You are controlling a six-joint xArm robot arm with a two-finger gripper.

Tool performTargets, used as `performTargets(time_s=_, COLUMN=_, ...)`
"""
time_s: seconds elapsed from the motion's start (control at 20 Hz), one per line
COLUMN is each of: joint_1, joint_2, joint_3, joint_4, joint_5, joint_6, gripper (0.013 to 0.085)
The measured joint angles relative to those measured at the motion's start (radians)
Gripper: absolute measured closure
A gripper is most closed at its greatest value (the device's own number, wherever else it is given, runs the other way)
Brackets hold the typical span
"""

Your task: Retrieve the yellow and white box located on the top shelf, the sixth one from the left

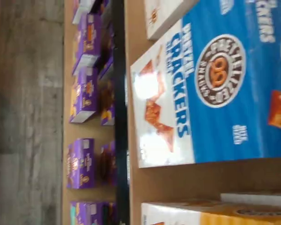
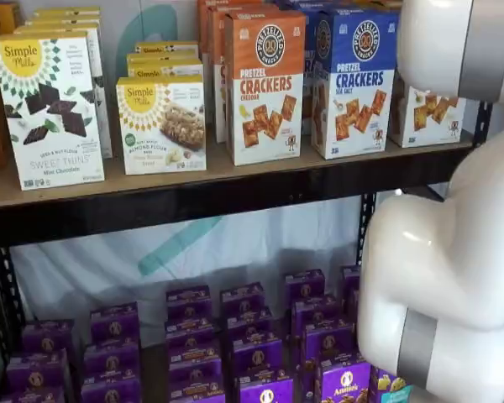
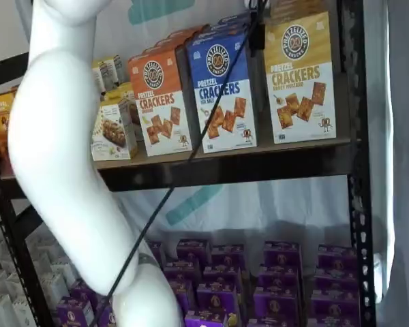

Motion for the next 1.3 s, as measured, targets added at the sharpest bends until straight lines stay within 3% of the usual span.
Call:
performTargets(time_s=0.65, joint_1=0.069, joint_2=0.064, joint_3=-0.031, joint_4=0.012, joint_5=-0.120, joint_6=0.041, gripper=0.0130)
performTargets(time_s=0.95, joint_1=0.111, joint_2=0.088, joint_3=-0.022, joint_4=-0.050, joint_5=-0.195, joint_6=0.031, gripper=0.0130)
performTargets(time_s=1.3, joint_1=0.132, joint_2=0.125, joint_3=-0.045, joint_4=-0.082, joint_5=-0.203, joint_6=0.037, gripper=0.0130)
